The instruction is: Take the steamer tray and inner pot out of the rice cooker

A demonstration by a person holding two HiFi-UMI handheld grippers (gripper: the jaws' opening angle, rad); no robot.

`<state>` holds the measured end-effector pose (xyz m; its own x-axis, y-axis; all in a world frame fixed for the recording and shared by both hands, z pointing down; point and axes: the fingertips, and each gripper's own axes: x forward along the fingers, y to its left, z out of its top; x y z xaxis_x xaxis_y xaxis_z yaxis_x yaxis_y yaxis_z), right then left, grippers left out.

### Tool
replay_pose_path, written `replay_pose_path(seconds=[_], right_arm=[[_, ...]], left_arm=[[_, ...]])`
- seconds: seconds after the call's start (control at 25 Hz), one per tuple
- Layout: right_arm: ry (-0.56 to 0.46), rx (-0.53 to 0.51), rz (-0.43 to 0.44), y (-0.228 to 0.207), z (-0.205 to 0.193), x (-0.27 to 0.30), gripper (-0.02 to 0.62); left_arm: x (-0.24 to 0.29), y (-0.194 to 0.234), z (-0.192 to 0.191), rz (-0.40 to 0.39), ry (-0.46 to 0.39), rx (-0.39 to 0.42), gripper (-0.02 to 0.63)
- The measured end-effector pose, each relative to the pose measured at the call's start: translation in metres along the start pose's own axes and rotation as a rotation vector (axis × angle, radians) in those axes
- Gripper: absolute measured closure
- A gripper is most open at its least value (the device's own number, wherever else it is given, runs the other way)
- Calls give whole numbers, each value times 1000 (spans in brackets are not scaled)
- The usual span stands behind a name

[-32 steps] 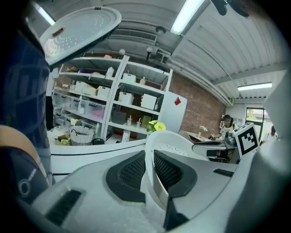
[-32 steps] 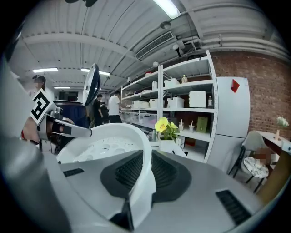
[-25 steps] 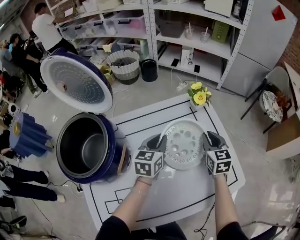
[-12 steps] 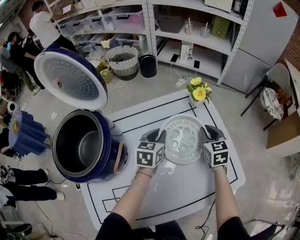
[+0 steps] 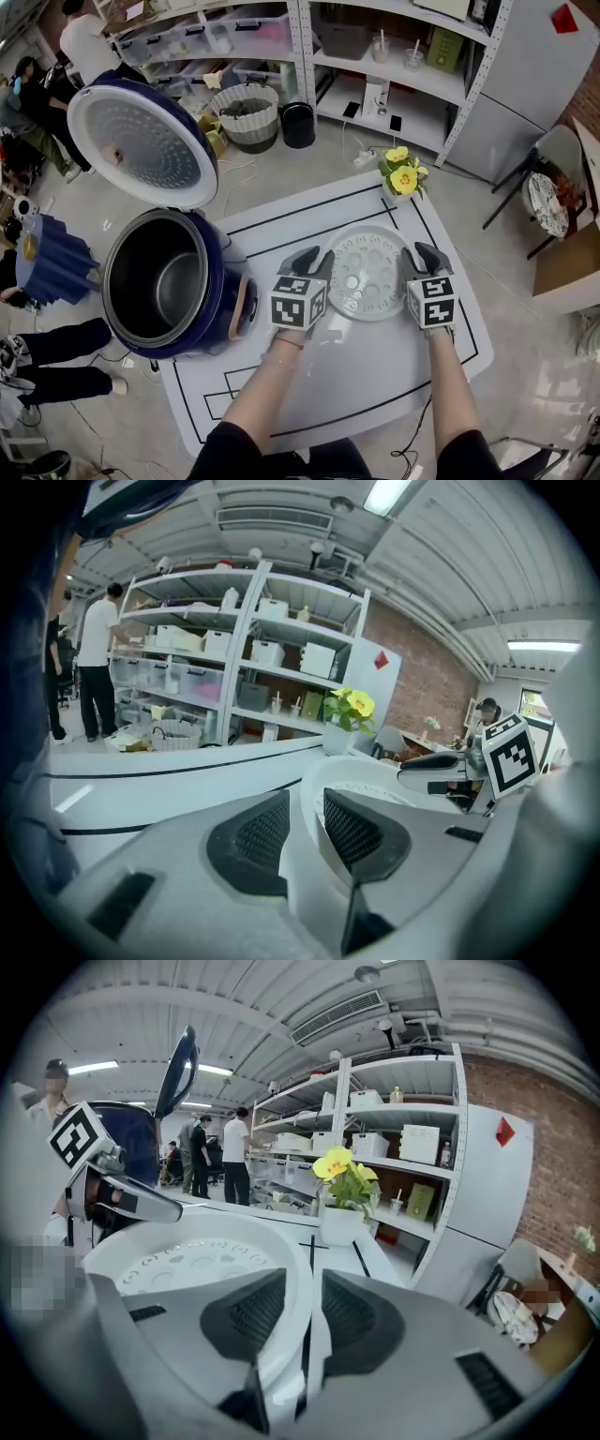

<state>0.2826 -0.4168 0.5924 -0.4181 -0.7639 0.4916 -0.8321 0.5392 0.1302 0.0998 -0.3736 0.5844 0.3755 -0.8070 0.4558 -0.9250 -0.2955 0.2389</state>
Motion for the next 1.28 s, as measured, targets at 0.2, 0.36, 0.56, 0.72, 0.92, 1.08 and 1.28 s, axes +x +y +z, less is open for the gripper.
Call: replay_pose_path(seconds=[0.2, 0.36, 0.56, 0.72, 0.92, 1.08, 1.28], right_arm=[[-34, -2, -4, 1, 10, -10, 460], [-78, -7, 13, 11, 26, -27, 460], [-162, -22, 71, 40, 68, -54, 460], [-220, -56, 105, 63, 93, -77, 460], [-272, -59, 151, 84, 117, -109, 460], [-311, -71, 178, 103, 136, -127, 460], [-359, -50, 233, 134, 153, -143, 460]], left_arm=[[-12, -5, 11, -4, -45, 14, 518], [-30, -18, 21, -22, -85, 37, 518], [-59, -35, 44, -31, -150, 98, 518], [-84, -47, 55, -49, -193, 115, 518], [-119, -61, 67, -55, -242, 121, 518], [-149, -68, 76, -61, -295, 118, 518], [-193, -72, 83, -44, -356, 129, 518]])
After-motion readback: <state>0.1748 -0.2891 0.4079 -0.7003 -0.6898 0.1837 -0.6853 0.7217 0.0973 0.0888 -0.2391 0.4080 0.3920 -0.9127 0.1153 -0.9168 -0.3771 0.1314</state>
